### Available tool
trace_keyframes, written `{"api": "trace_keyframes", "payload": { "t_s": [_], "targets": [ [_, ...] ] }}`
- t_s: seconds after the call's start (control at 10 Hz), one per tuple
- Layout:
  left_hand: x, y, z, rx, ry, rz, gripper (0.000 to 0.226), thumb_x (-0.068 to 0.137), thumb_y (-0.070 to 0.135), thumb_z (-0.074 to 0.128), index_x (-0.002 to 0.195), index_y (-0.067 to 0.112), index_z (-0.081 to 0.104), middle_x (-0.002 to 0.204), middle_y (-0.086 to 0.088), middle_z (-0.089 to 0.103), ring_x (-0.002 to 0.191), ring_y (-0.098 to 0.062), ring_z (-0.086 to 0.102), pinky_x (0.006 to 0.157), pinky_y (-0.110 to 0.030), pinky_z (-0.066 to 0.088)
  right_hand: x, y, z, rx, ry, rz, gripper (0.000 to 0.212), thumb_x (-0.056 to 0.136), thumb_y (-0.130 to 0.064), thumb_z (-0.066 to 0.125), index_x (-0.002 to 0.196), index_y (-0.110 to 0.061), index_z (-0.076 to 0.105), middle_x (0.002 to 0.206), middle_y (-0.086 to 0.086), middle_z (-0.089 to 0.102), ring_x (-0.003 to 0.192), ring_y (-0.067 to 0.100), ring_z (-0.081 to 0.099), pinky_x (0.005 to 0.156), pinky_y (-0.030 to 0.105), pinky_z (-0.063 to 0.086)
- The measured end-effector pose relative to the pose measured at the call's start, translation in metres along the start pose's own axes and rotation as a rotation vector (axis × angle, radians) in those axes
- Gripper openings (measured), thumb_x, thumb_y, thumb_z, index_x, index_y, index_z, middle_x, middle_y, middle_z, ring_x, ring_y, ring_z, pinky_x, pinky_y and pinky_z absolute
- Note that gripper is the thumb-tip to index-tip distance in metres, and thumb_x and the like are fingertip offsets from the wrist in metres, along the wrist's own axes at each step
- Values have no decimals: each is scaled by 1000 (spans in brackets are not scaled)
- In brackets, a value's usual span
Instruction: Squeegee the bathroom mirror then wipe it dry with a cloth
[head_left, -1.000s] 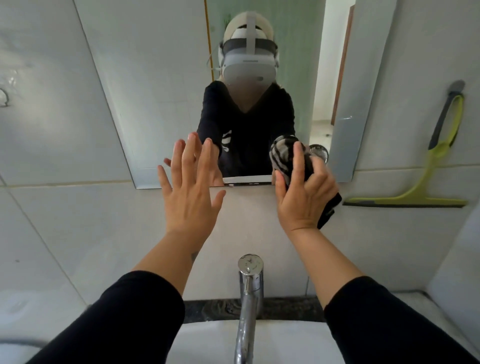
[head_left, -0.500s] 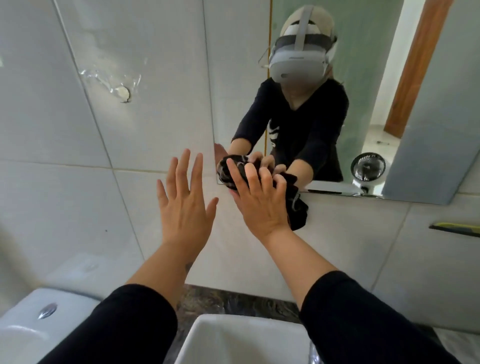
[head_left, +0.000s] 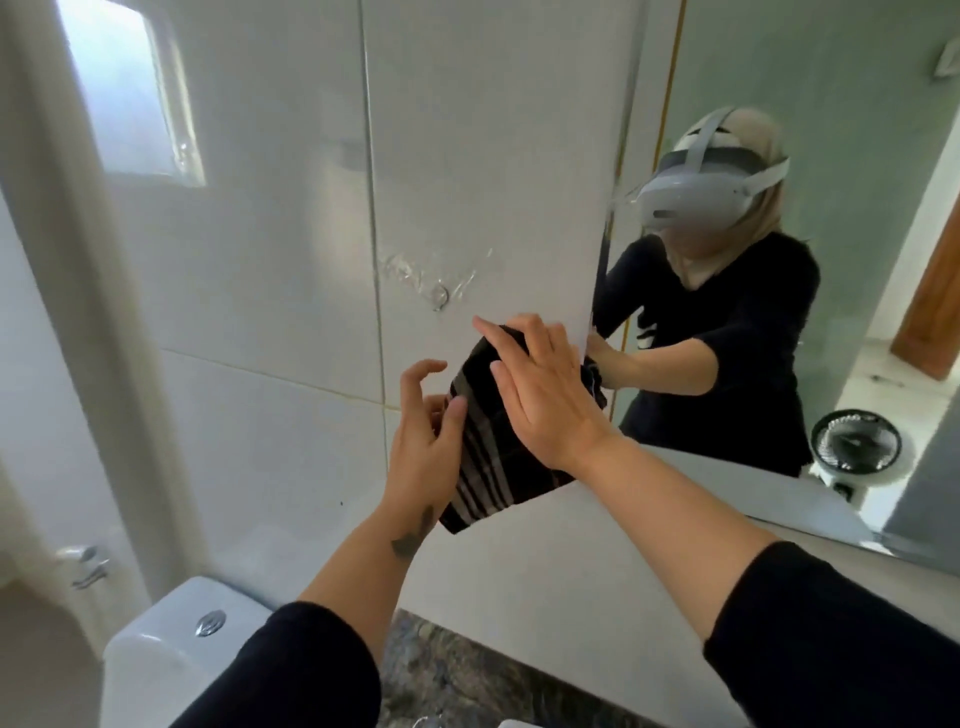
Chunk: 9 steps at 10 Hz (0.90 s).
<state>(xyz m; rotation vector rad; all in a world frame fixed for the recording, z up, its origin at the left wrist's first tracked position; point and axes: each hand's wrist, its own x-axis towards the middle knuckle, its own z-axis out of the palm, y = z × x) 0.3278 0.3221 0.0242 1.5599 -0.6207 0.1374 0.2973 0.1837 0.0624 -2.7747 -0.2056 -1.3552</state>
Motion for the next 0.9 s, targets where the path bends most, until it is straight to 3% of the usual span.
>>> {"api": "trace_keyframes", "payload": {
  "t_s": [0.1,0.2,0.3,0.4,0.5,0.6,0.7,0.8,0.9],
  "targets": [
    [16,11,-8,91,76,58,32,100,17,41,106,48,37,94,-3,58,87,-21,62,74,-38,54,32,-10,2,-14,25,-42,43,92,-10,47,134,-18,52,115,8,52,95,25,45,78,40,45],
    [35,21,-25,198,145,149,34,100,10,37,108,42,45,102,5,50,88,12,50,70,-4,41,57,-14,3,-83,21,-94,37,90,-8,55,122,-26,62,103,5,55,91,24,49,75,37,42],
    [58,20,-41,283,143,181,33,100,10,37,115,32,57,107,4,48,82,13,47,62,3,38,74,-10,13,-182,39,-100,34,85,-8,65,114,-25,68,96,7,57,84,27,53,68,35,40],
    [79,21,-42,183,151,69,25,99,32,43,117,26,60,96,11,52,75,3,53,48,-2,40,86,-9,22,-331,23,-91,43,79,-5,71,118,-21,67,104,9,59,89,30,55,69,35,41],
    [91,19,-34,121,174,-80,28,91,54,48,98,27,56,89,1,60,76,-15,59,45,-20,43,82,-10,30,-370,-52,0,52,86,-7,59,135,-22,52,127,8,51,111,30,46,84,38,38],
    [92,13,-26,338,188,-9,18,92,56,44,77,49,48,93,-5,59,79,-27,61,61,-40,50,62,-14,43,-414,-55,78,66,76,-11,71,137,-23,49,119,4,57,103,27,51,78,37,40],
    [93,2,-30,642,111,90,39,98,27,37,116,61,47,108,3,48,96,-23,53,77,-45,51,55,-21,51,-360,-58,139,66,82,-11,61,143,-24,40,120,3,54,107,26,46,81,37,37],
    [95,-5,-33,832,41,71,64,92,12,34,143,50,27,123,3,41,112,-21,40,88,-46,47,52,-32,53,-240,-86,310,61,91,-13,44,147,-31,29,126,2,47,115,24,38,88,36,31],
    [80,-8,-28,878,-45,-43,70,89,16,36,148,45,11,147,1,27,133,-24,23,104,-52,36,35,-45,51,-69,-213,425,63,92,-18,45,148,-34,22,134,3,40,121,25,34,94,37,31]
  ]
}}
